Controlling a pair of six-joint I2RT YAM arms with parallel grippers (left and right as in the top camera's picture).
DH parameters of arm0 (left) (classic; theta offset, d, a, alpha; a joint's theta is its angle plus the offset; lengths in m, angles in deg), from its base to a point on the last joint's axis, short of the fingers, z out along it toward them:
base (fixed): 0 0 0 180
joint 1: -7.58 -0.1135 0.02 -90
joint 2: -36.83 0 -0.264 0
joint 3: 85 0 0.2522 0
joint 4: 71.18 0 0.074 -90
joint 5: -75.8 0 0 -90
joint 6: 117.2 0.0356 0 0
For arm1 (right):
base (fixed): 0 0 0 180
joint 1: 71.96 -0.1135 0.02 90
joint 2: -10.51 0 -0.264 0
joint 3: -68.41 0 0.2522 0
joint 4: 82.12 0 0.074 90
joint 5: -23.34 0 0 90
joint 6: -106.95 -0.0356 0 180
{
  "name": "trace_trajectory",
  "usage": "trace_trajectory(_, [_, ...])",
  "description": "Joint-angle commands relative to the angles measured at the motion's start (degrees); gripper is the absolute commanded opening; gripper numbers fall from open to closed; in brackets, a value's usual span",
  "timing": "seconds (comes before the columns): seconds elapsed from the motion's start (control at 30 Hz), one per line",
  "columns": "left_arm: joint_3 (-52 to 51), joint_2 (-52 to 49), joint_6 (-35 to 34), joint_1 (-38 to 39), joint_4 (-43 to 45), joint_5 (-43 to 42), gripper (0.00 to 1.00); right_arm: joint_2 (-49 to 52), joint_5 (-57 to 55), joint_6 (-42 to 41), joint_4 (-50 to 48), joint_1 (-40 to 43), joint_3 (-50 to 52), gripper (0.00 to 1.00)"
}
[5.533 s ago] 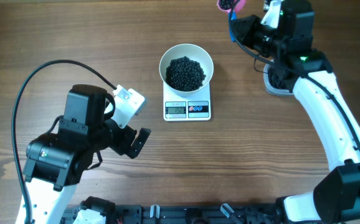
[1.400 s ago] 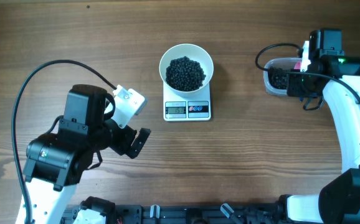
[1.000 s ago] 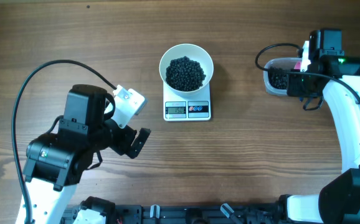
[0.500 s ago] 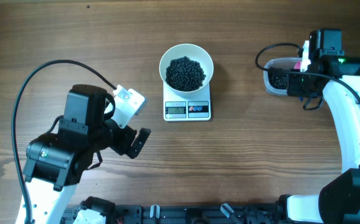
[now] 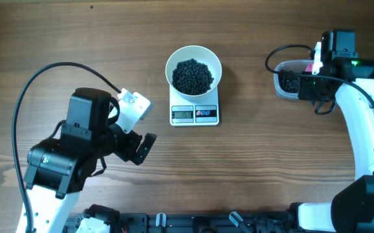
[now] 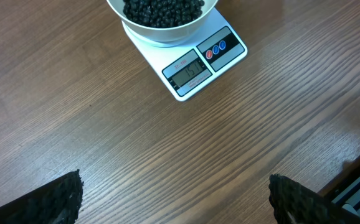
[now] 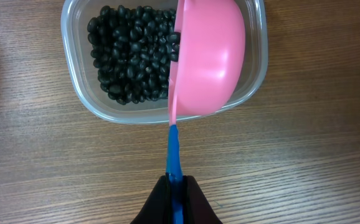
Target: Scoop item into bowl and weigh 150g on scale
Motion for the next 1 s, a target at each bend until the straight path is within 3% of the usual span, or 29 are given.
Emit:
trace_trajectory(0.0, [1.01,0.00,1.16,-0.39,0.15,-0.90,1.00,-1.09,-1.25,0.50,-0.22,-0.28,0.13,0.04])
trace_trajectory(0.97, [1.01,0.00,1.16,-0.39,0.13,-0.90,1.00,-1.09,-9.03,0.76,-1.25,-0.28,0.13,0.04])
